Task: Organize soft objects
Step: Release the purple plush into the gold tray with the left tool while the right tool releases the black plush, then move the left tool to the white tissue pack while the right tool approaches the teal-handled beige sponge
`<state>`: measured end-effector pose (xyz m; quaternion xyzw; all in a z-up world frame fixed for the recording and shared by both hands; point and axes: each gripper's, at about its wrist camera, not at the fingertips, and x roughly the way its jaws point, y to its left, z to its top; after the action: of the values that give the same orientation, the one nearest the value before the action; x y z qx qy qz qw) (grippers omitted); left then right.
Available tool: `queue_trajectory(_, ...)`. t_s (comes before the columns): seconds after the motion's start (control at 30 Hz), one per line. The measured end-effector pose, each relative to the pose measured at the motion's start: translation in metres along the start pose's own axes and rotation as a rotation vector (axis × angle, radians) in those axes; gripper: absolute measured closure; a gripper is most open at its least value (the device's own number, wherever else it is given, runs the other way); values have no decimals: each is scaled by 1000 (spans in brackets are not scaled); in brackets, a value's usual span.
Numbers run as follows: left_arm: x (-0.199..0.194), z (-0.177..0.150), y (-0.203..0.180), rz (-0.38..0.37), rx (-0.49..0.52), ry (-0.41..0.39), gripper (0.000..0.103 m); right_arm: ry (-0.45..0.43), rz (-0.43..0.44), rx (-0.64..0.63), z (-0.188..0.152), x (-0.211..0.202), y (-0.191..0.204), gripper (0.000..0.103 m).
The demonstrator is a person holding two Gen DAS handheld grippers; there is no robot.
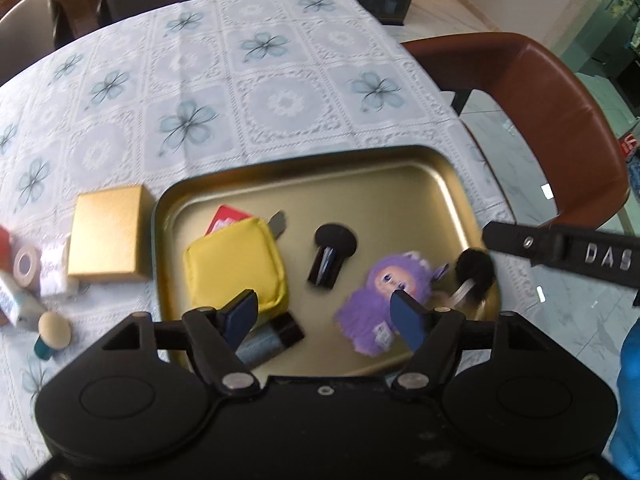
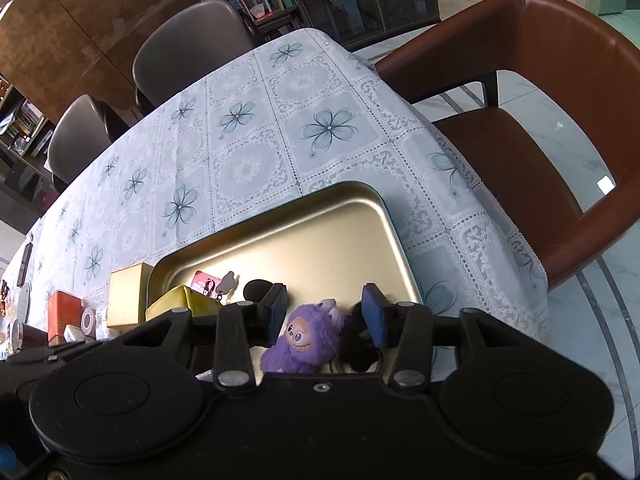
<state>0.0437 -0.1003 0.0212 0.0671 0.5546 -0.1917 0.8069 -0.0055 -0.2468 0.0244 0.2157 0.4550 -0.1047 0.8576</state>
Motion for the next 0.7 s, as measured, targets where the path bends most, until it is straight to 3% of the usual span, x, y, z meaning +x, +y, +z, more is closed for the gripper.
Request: queue_trajectory(0.7,-12,-50,56,63,-95,53,24,71,-34,-59,-23,19,38,58)
